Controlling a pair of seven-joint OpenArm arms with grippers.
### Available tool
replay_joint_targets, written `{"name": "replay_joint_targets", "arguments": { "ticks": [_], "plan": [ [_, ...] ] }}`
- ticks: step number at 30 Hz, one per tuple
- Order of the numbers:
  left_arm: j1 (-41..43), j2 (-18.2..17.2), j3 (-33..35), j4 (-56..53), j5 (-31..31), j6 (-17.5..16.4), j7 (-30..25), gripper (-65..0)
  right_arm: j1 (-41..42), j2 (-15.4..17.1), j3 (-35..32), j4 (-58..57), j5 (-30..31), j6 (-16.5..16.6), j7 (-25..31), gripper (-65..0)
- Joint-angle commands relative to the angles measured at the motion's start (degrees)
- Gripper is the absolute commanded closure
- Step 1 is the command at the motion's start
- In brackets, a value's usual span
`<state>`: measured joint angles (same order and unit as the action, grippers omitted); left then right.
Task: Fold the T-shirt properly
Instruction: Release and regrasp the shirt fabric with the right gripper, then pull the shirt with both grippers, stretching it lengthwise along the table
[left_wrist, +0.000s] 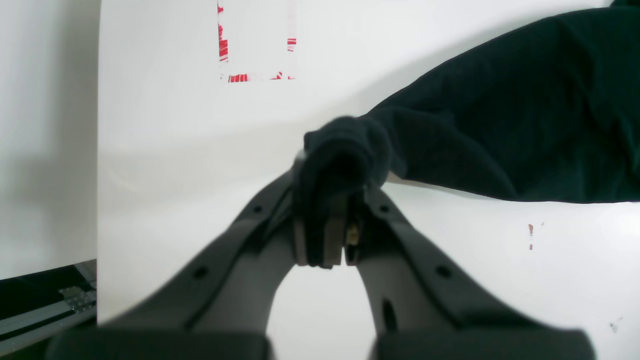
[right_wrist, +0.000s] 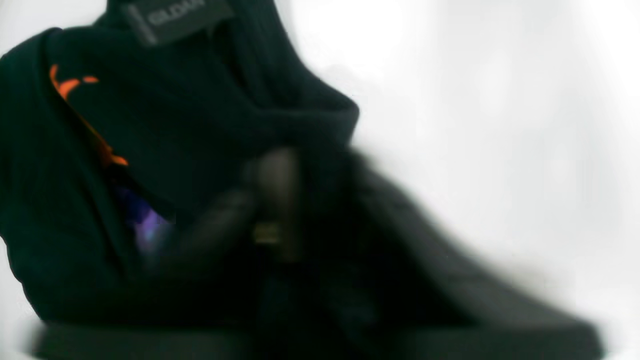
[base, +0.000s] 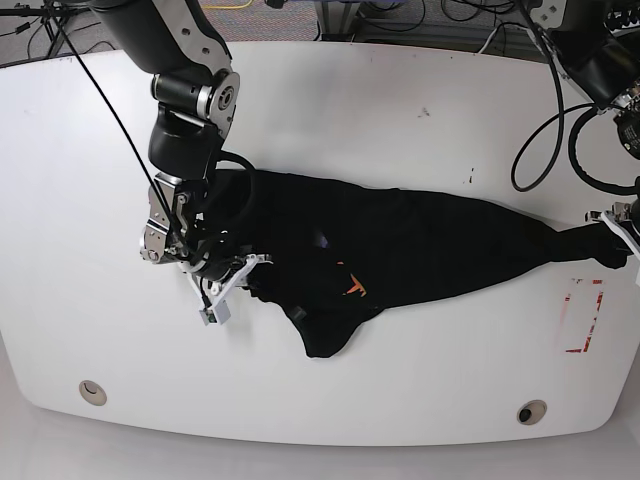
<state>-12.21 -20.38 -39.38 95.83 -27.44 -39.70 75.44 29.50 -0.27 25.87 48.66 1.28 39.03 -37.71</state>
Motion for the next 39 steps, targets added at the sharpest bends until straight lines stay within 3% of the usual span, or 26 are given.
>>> {"name": "replay_joint_targets", "arguments": {
  "ticks": [1,6,16,23,29,39],
  "plan": [
    [-1.0,-1.3,0.7,1.0,-0.6,0.2,-1.1,-1.9,2.1,0.4,-0.2,1.1,0.7,0.4,1.2,0.0],
    [-1.0,-1.3,5.1,1.0,-0.5,0.3,-1.1,-1.7,1.9,0.6,-0.2,1.8,1.1,0.8,0.5,0.0],
    [-0.7,-1.3,11.5,1.5,-0.4,0.3,-5.2,-1.7,-3.2,0.2,-0.2,22.9,1.2,0.8,-11.5,0.0],
    [-1.0,-1.3,14.9,1.6,-0.4,0.3,-5.9,-1.7,-3.1,0.3,-0.2,31.5,1.2,0.8,-17.5,0.0],
    [-1.1,-1.1,16.2,1.4,-0.4,0.4,-12.5,-1.7,-0.9,0.6,-0.2,34.3,1.2,0.8,-19.0,0.0],
    [-4.5,0.6,19.8,-0.1,-0.3,10.0,-20.7,-1.7,7.6,3.5,-0.2,29.7,1.1,0.8,-19.6,0.0]
  ]
}}
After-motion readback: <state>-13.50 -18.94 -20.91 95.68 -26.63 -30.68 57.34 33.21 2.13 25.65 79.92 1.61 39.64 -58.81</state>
